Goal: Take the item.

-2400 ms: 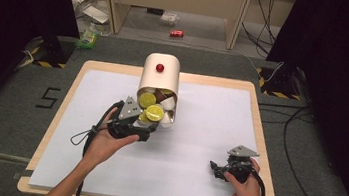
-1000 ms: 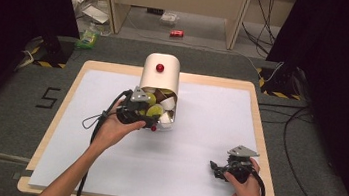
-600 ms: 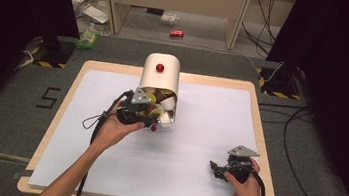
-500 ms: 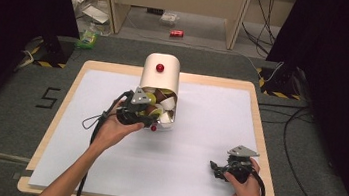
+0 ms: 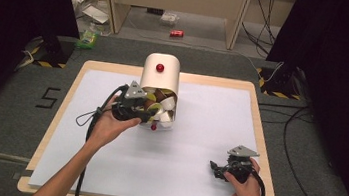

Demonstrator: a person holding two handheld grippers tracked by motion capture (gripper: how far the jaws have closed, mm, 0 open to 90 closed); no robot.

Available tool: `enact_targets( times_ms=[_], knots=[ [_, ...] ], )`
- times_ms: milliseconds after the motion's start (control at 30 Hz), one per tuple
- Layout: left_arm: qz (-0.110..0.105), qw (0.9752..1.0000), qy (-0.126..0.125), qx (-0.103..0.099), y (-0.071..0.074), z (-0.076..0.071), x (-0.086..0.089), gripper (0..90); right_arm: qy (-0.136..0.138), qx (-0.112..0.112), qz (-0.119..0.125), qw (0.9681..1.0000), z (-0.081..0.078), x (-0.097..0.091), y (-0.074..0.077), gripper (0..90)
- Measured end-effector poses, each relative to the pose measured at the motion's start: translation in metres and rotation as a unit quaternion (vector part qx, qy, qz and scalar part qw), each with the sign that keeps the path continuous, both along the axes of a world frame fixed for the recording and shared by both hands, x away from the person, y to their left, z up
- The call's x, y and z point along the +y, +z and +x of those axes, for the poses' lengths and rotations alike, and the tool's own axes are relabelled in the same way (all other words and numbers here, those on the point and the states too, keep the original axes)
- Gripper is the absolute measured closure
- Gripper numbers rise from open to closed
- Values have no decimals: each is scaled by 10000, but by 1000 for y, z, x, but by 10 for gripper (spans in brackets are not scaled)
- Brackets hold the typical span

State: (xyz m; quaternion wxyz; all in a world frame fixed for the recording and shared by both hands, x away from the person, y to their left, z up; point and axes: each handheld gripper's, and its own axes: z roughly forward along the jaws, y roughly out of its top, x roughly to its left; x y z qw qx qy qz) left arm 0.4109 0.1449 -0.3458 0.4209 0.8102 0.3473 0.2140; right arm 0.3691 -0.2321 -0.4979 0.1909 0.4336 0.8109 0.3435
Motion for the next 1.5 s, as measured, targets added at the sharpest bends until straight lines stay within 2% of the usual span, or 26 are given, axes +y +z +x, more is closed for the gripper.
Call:
enact_targets(
  times_ms=[233, 500, 967, 1300, 1500],
  knots=[
    [-123, 9999, 50, 21, 8, -1, 12, 533, 1, 2, 2, 10000, 0, 0, 0, 117],
    [-168, 9997, 175, -23, 16, -8, 32, 533, -8, 7, 3, 10000, 0, 0, 0, 117],
    [-276, 9983, 501, -71, 18, -14, 70, 533, -9, 8, 4, 10000, 0, 0, 0, 117],
    [-330, 9963, 788, -69, 9, -13, 96, 532, 0, 0, 0, 10000, 0, 0, 0, 117],
    [-392, 9947, 949, 18, 0, -13, 108, 532, -9, 7, 3, 10000, 0, 0, 0, 116]
  ],
)
